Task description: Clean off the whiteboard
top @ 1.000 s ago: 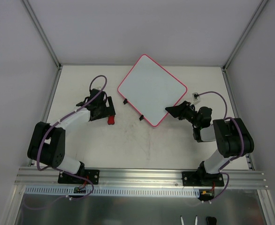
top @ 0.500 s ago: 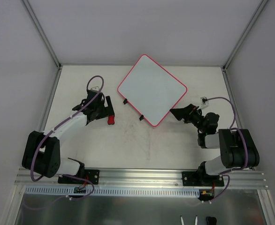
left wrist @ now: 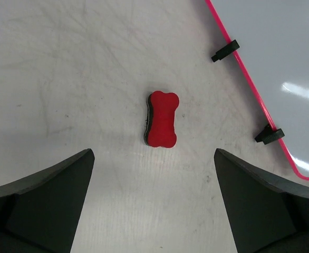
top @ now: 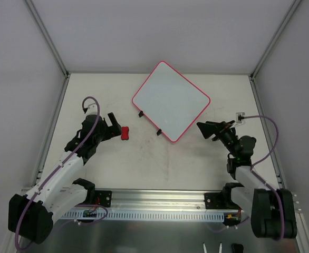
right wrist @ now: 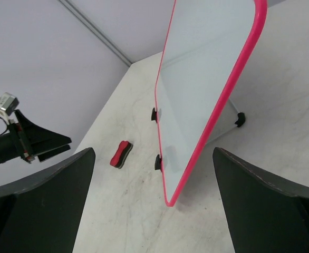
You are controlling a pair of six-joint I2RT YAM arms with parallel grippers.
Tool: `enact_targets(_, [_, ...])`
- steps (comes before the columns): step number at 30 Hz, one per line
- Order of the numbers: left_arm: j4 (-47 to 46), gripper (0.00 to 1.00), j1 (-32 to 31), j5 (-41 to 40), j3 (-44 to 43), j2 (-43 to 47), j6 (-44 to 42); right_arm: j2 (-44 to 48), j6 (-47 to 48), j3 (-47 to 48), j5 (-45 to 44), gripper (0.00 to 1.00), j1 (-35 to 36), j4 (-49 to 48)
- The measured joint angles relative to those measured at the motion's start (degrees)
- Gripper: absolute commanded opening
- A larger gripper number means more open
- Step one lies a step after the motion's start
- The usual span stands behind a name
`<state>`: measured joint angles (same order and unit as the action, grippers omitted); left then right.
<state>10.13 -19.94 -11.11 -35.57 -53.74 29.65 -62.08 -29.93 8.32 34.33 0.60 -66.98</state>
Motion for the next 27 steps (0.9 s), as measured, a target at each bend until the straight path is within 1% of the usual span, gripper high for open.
enact_targets(6, [-0.7,0.99,-1.2,-2.7,6.1,8.7,0.2,25.8,8.9,0.6,-7.4,0.99,0.0,26.4])
enact_targets(9, [-1.1,0.99,-1.5,-3.1,8.2,11.6,0.1,32.9,12.4,1.1,-10.5,0.99,0.0,36.5])
enact_targets(14, [-1.9,0.99,-1.5,-3.0,9.0,12.2,-0.7,34.6,15.5,1.0,-13.1,0.99,0.0,47.8])
enact_targets(17, [-2.8,0.99,-1.5,-3.1,10.2,13.0,-1.0,34.6,16.3,0.3,-13.8,0.99,0.0,50.7])
enact_targets(22, [-4.6,0.99,-1.5,-4.3,15.0,15.3,-1.4,32.5,16.1,-2.3,-14.6,0.99,0.0,49.2])
enact_targets(27, [-6.4,0.99,-1.5,-4.2,15.9,15.0,-2.2,28.3,14.5,-3.0,-14.6,0.99,0.0,46.0])
